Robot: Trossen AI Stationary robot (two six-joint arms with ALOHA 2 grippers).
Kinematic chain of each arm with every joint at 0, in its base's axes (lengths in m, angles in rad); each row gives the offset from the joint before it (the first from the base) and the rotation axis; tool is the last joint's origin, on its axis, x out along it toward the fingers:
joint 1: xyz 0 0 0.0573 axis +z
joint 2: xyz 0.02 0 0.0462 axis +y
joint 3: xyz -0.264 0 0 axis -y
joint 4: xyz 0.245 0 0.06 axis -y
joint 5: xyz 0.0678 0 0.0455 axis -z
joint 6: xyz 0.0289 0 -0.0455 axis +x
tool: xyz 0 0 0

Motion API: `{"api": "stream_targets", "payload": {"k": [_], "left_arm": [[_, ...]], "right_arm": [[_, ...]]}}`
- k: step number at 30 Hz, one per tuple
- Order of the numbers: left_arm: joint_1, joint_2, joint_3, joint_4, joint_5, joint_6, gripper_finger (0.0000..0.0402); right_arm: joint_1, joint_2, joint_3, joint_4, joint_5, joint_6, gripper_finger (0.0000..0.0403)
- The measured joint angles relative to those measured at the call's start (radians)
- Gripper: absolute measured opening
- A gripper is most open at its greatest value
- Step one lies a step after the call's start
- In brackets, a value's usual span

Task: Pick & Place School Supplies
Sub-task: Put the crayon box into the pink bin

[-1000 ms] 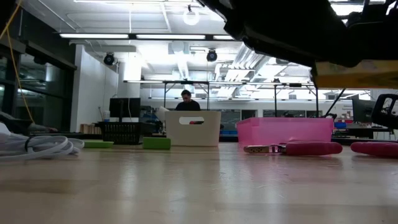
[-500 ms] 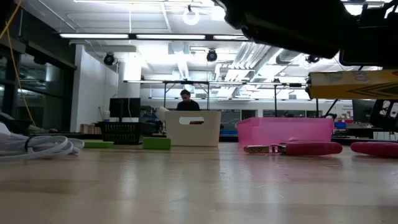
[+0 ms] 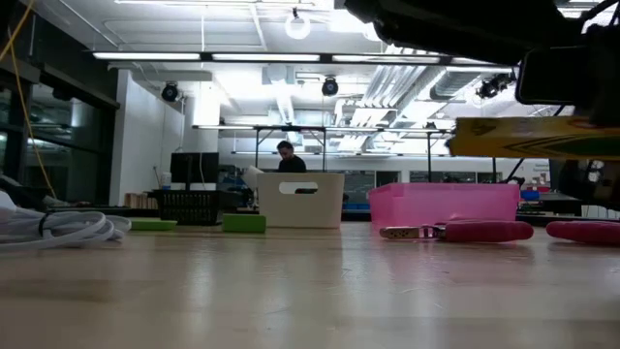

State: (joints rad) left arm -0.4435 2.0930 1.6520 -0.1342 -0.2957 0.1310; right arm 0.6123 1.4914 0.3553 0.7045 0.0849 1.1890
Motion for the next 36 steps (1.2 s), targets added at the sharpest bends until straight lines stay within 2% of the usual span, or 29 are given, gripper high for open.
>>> {"api": "stream_targets", "payload": {"k": [18,27,31,36], "left_arm": [[-0.019,0.0,0.0,0.0,-0.014,0.003,0.0239],[-0.019,0.0,0.0,0.0,-0.014,0.0,0.0239],[-0.019,0.0,0.0,0.0,-0.014,0.0,0.0239],[-0.019,0.0,0.0,0.0,-0.013,-0.006,0.0239]], "right_arm": [[-0.162,0.0,0.0,0.012,-0.042,-0.148,0.0035],[-0.276,-0.001,0.0,0.081,-0.128,-0.234,0.0035],[-0.332,-0.037,0.0,0.095,-0.167,-0.281,0.0035],[-0.403,-0.134,0.0,0.034,-0.18,-0.353,0.0035]]}}
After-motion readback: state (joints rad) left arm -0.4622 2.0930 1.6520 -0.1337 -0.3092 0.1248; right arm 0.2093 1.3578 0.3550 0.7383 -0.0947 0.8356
